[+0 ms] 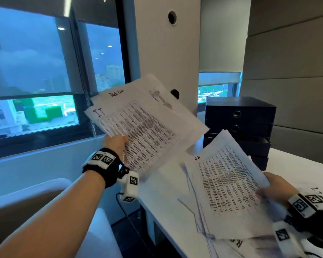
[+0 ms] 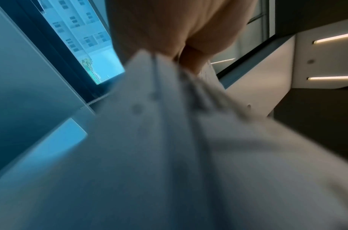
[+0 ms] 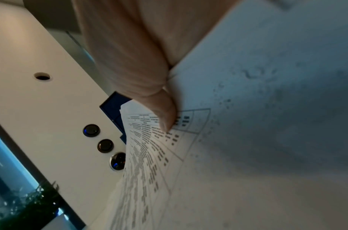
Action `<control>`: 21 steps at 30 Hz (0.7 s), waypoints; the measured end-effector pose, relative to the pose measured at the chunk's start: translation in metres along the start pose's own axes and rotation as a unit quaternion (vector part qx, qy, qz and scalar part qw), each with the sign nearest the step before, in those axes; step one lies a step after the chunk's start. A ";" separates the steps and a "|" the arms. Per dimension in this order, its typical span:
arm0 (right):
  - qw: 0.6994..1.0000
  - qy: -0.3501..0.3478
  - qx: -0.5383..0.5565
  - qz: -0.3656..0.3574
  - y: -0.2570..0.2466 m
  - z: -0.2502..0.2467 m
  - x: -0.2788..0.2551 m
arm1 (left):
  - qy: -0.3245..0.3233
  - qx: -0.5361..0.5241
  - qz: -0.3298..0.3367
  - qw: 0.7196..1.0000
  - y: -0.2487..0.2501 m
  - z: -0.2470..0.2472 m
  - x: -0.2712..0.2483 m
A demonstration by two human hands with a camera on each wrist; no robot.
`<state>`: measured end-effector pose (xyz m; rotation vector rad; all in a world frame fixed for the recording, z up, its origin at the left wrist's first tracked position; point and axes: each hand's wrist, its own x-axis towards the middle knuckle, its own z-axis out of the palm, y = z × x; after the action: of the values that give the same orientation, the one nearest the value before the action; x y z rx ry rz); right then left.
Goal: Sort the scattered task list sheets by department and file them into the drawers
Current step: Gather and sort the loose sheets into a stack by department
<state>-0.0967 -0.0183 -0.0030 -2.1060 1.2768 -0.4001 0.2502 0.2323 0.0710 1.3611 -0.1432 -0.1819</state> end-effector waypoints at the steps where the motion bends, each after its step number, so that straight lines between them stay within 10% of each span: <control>1: 1.000 0.008 0.025 -0.005 -0.002 -0.003 -0.001 | -0.024 -0.001 -0.008 1.000 0.001 0.006 -0.008; 8: 0.938 -0.048 0.339 -0.058 -0.012 -0.027 -0.038 | -0.162 0.130 -0.048 0.977 -0.041 0.068 -0.083; 21: 0.933 -0.073 0.346 -0.072 -0.006 -0.051 -0.070 | -0.251 0.183 -0.054 0.949 -0.089 0.125 -0.126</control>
<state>-0.1542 0.0268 0.0440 -1.5837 0.7402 -0.6360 0.0970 0.1215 0.0097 1.6700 -0.5518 -0.6187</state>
